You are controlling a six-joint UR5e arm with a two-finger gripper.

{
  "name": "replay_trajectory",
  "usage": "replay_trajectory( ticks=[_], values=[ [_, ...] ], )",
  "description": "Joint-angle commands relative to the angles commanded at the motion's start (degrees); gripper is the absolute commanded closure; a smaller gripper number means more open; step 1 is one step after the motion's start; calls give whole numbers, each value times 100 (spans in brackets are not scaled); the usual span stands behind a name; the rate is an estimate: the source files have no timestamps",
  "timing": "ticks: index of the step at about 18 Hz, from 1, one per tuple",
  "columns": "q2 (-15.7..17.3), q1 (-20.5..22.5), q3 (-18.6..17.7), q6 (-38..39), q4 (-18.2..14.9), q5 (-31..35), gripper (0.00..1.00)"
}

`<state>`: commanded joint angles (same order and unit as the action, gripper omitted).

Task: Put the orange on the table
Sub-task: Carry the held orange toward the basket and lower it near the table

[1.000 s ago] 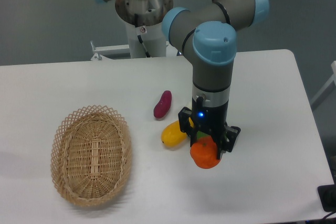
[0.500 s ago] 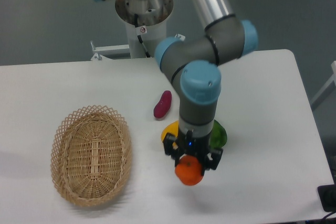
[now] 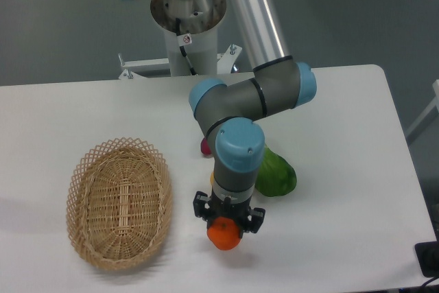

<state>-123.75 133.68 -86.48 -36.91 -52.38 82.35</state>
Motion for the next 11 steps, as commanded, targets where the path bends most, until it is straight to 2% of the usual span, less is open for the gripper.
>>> replay_trajectory(
  ticks=[11],
  values=[
    [-53, -62, -273, -53, 62, 26, 28]
  ],
)
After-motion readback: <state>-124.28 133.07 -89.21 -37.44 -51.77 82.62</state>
